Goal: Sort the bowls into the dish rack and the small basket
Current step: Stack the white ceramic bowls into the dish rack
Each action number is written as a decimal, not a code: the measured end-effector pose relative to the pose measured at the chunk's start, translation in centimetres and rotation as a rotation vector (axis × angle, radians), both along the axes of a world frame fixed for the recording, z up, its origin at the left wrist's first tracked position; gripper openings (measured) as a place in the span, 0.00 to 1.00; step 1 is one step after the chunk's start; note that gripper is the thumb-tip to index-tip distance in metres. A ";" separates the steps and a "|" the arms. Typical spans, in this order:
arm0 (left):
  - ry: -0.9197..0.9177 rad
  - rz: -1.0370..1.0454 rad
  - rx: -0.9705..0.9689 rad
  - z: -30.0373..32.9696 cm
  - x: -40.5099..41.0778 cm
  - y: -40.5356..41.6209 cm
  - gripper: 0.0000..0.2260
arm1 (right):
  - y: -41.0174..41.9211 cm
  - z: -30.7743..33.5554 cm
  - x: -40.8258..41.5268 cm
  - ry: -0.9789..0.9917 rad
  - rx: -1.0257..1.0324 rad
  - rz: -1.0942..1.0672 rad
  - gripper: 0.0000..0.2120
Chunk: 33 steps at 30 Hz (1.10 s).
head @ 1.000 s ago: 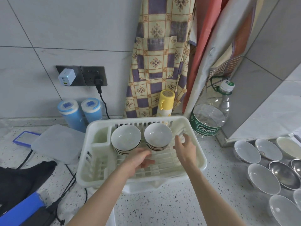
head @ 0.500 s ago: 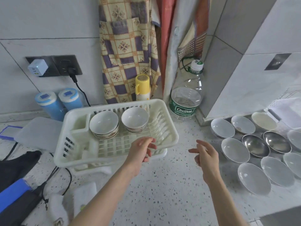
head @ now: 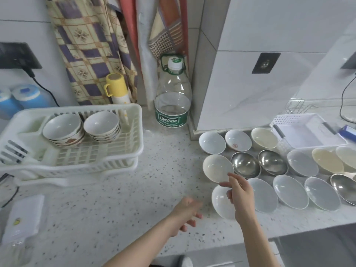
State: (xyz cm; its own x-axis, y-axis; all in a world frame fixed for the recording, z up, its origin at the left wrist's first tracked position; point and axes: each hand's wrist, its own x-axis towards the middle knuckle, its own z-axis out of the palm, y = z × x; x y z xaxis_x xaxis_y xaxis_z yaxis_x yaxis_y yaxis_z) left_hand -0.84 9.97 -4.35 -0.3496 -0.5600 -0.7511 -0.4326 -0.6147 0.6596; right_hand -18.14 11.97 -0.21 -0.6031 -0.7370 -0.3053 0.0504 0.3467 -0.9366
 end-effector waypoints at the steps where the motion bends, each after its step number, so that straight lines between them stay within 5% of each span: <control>1: -0.008 -0.007 0.004 -0.1 -1.2 0.6 0.13 | 0.3 -0.1 -1.0 -0.005 0.007 -0.002 0.09; 14: 0.019 0.108 -0.071 -1.5 -7.6 2.6 0.06 | 2.0 -2.2 -6.2 -0.087 0.017 0.029 0.08; 21: -0.008 0.301 -0.081 -1.1 -3.5 2.4 0.08 | 1.0 -2.7 -5.9 -0.069 0.032 0.022 0.08; 28: 0.039 0.542 -0.141 0.8 0.4 1.2 0.08 | -0.6 -3.9 -3.3 -0.251 0.365 0.233 0.18; 33: 0.061 0.640 -0.179 1.8 2.6 0.8 0.10 | -2.2 -4.4 -2.3 -0.310 0.329 0.082 0.12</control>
